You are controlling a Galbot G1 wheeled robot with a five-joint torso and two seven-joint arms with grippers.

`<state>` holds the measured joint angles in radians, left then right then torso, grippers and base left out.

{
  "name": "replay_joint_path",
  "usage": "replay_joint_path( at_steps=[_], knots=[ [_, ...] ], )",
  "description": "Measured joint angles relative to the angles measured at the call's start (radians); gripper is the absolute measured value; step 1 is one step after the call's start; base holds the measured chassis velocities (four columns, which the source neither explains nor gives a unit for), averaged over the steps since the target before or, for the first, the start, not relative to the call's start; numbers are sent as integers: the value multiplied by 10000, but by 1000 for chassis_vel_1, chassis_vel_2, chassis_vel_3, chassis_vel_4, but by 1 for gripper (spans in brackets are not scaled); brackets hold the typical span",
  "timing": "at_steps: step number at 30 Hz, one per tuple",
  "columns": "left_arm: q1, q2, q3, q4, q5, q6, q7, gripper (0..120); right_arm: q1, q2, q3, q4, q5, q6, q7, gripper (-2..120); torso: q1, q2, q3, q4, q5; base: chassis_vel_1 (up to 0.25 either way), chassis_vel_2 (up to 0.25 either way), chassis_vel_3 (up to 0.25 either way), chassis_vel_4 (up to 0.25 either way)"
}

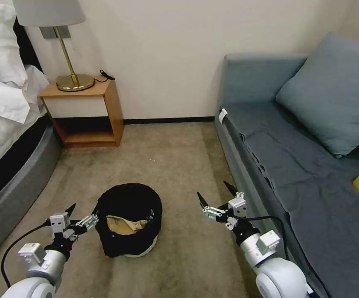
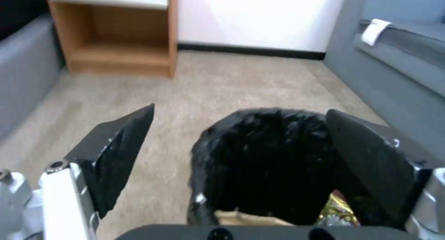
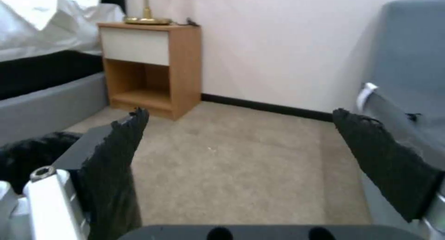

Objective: Pick up the trash bin, then pick up the garbage on the floor and place it into the trash bin.

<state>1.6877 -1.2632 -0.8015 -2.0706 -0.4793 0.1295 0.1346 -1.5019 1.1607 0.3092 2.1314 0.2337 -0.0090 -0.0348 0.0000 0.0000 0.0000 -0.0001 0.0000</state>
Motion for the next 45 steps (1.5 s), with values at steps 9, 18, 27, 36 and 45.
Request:
replay_joint_path(
  at_steps=[9, 18, 27, 36, 45],
  knots=[
    [843, -1583, 1408, -274, 3129, -3738, 18, 100, -850, 1175, 505, 628, -1640, 210, 882, 100, 0, 1, -1, 0, -2, 0, 0, 0, 0],
    [1643, -2111, 1446, -386, 3036, -4895, 243, 100, -1522, 1767, 697, 1045, -2503, 183, 922, 100, 0, 0, -1, 1, 1, 0, 0, 0, 0],
    [1893, -2107, 1993, -1174, 2088, -3757, -625, 100, -1613, 2119, 637, 1194, -2530, 92, 977, 100, 0, 0, 0, 1, 0, 0, 0, 0, 0],
    [1999, -1993, 2283, -1950, 2074, -2827, -924, 100, -1742, 2217, 576, 1312, -2600, -284, 1006, 100, 0, 0, -1, 0, 0, 0, 0, 0, 0],
    [1828, -1940, 2344, -2109, 2132, -2706, -1022, 100, -1699, 2263, 572, 1320, -2506, -363, 1048, 100, 0, 0, 0, 1, 0, 0, 0, 0, 0]
  ],
)
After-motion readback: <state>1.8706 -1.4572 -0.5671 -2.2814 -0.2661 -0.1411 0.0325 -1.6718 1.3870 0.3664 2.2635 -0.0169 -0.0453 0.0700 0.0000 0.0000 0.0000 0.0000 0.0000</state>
